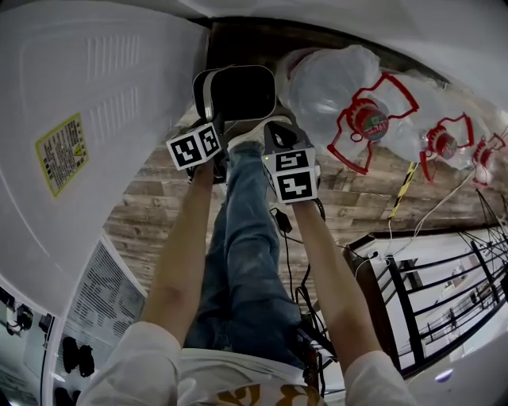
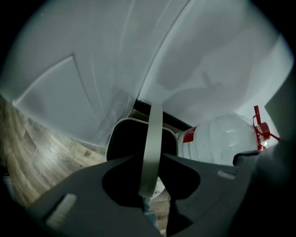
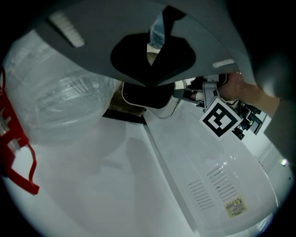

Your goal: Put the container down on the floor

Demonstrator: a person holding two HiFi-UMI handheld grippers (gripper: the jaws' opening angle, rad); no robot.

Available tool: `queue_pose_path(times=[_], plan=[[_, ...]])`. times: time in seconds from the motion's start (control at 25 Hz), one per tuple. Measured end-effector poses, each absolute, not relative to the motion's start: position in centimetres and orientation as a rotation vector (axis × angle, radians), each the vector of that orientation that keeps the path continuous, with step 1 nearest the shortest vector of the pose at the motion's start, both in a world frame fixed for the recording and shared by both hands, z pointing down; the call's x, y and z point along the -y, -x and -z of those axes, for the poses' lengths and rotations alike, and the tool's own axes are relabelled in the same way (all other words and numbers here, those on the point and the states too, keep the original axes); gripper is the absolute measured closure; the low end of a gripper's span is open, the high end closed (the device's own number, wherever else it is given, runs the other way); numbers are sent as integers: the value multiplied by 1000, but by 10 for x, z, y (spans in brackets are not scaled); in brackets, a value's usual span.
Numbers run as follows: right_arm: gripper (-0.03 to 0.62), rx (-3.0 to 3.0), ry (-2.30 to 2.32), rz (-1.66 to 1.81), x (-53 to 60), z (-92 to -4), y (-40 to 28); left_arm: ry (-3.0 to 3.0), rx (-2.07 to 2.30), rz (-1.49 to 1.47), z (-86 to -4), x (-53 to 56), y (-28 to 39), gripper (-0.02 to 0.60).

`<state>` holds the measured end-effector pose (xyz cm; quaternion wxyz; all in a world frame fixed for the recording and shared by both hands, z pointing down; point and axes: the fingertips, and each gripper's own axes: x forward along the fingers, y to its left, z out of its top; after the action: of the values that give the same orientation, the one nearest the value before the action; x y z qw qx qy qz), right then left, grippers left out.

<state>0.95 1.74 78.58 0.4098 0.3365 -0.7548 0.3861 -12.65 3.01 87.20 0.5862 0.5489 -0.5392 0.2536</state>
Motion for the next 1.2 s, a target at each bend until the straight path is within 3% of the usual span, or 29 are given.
queue_pose_path(times=[0.72, 1.2], plan=[[563, 1921, -858, -951, -7, -777, -4, -1147, 1363, -761, -876, -55, 179, 459], [563, 1956, -909, -882, 7, -746, -8, -1205, 1400, -832, -846, -54, 182, 524]])
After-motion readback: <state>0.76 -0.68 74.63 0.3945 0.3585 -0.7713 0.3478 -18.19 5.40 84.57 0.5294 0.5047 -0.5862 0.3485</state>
